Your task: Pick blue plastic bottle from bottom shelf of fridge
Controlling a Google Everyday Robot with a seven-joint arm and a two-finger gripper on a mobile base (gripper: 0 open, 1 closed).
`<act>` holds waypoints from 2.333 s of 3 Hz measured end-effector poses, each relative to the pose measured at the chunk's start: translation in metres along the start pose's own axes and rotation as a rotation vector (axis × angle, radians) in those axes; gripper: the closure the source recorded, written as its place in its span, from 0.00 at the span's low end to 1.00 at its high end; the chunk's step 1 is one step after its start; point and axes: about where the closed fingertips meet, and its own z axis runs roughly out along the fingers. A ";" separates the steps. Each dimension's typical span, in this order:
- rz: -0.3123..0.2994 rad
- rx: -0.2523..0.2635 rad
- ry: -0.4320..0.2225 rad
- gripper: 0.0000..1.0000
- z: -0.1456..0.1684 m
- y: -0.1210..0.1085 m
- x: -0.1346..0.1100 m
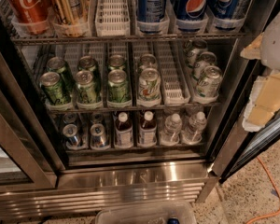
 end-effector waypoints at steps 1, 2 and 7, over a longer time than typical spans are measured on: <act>0.000 0.000 0.000 0.00 0.000 0.000 0.000; -0.002 -0.014 -0.008 0.00 0.010 0.001 -0.006; -0.054 -0.208 0.003 0.00 0.102 0.076 -0.072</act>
Offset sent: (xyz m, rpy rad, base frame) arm 0.0050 0.0138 -0.0233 0.0211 0.0456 0.0127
